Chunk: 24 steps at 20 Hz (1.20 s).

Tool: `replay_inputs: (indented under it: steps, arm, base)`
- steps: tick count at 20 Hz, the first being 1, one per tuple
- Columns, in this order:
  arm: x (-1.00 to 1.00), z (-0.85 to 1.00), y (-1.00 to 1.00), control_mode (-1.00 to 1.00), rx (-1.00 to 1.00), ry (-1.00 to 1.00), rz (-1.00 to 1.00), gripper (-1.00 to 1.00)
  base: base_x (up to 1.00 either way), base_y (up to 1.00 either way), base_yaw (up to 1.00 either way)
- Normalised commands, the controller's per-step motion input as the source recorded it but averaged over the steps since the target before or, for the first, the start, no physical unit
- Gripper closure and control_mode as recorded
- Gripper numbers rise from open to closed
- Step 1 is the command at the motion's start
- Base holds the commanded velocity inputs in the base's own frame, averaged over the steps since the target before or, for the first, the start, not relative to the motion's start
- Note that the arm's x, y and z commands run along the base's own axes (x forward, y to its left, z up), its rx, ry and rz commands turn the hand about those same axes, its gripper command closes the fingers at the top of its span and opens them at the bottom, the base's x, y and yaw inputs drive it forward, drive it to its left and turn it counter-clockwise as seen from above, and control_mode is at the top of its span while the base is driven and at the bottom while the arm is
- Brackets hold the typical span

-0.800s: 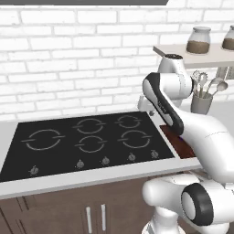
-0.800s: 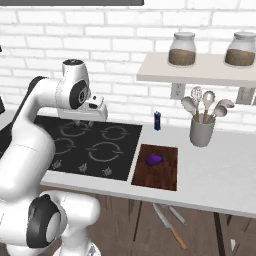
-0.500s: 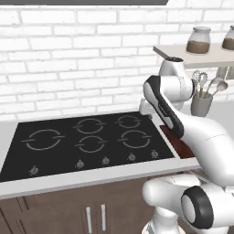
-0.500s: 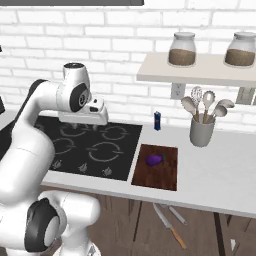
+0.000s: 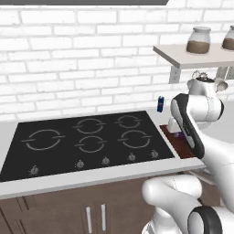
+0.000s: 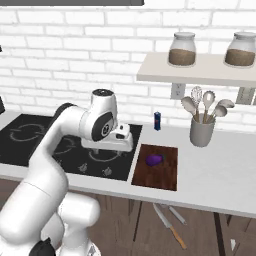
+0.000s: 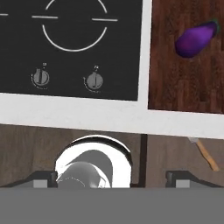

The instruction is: Place the appropriate cutting tool for cutting the eggplant skin on the cutting board.

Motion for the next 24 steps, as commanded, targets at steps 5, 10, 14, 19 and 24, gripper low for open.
replay_inputs:
  steps: [5, 10, 14, 19, 24]
  arm:
    - [-0.04, -0.67, -1.0, -1.0, 0.0, 0.15, 0.02, -1.0]
    - [-0.04, -0.58, -1.0, -1.0, 0.0, 0.13, 0.02, -1.0]
    - [-0.1, -0.66, -0.99, -1.0, 0.0, 0.11, 0.0, -1.0]
    - [0.0, -0.58, -0.71, -1.0, -0.02, 0.07, 0.0, -1.0]
    - [0.0, -0.42, -0.41, -1.0, -0.06, 0.04, 0.0, -1.0]
  base:
    - [0.0, 0.0, 0.0]
    - [0.0, 0.0, 0.0]
    - [0.0, 0.0, 0.0]
    - [0.0, 0.0, 0.0]
    - [0.0, 0.0, 0.0]
